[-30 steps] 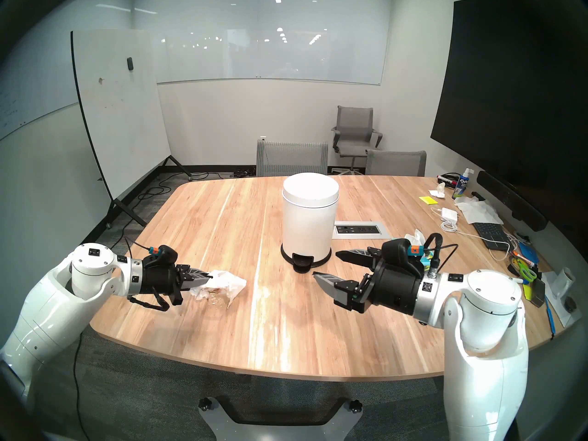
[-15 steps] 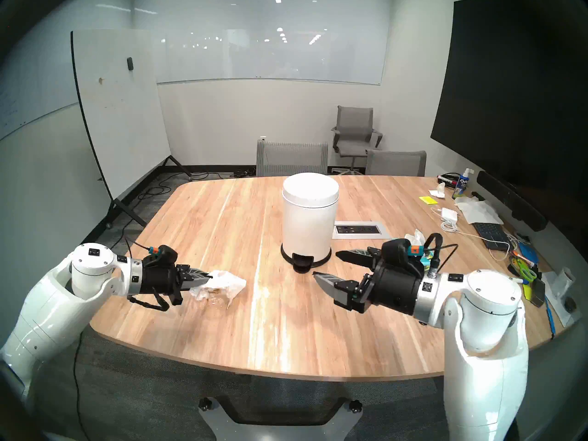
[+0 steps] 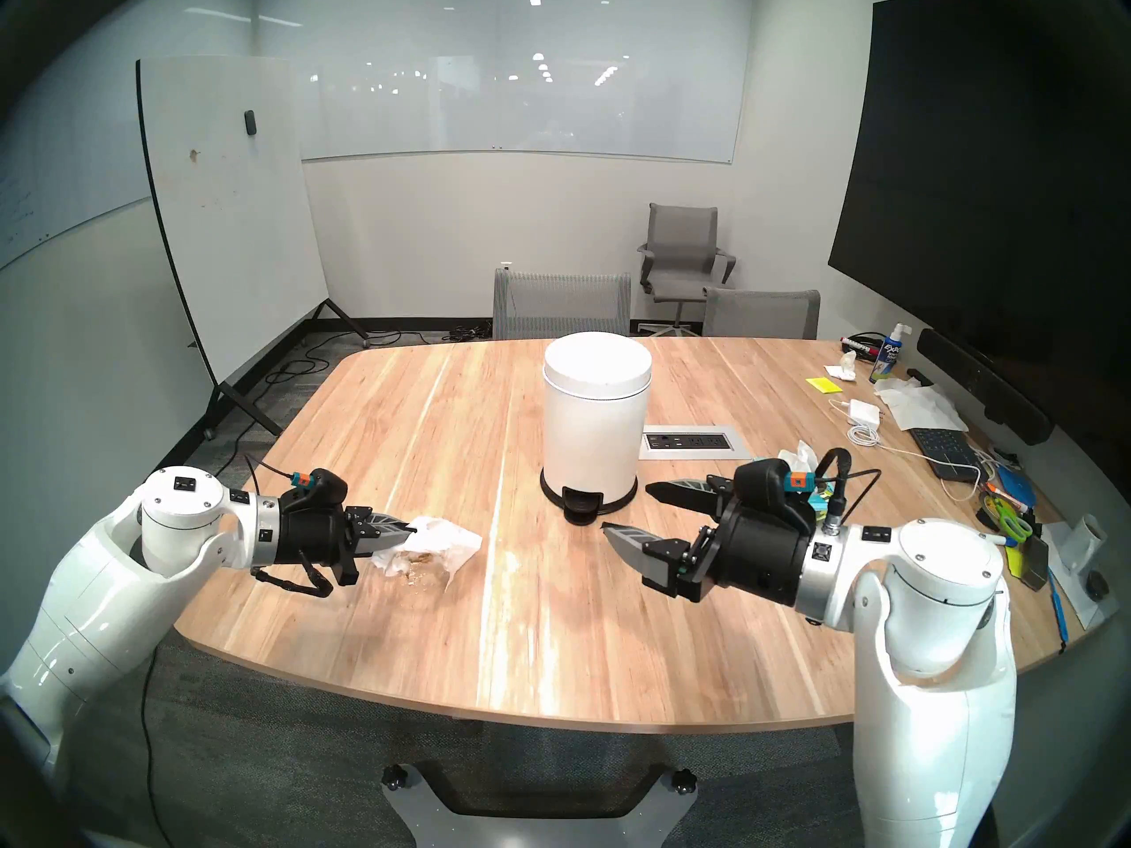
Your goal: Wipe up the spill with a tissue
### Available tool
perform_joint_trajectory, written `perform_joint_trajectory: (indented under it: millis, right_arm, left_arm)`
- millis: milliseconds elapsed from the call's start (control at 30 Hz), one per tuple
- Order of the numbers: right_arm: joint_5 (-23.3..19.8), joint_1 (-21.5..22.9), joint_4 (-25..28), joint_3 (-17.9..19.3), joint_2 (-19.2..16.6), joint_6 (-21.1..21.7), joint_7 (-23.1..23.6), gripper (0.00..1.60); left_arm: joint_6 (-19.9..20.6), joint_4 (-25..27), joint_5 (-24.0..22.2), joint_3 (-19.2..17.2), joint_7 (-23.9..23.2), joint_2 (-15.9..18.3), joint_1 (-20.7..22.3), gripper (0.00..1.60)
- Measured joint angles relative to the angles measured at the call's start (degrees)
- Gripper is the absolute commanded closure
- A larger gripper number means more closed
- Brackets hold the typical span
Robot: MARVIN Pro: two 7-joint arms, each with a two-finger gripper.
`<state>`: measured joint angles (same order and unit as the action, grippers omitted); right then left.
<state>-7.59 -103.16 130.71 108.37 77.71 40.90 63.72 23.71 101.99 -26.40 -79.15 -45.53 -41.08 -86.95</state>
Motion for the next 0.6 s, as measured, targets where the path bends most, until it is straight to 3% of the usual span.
perform_joint_trajectory:
  millis: [600]
  right_arm:
    - [0.0,0.0,0.0,0.0,0.0,0.0,0.0,0.0]
  left_arm:
    - [5.18,2.84,-0.88,0.91,3.16,-2.92,2.13,1.6]
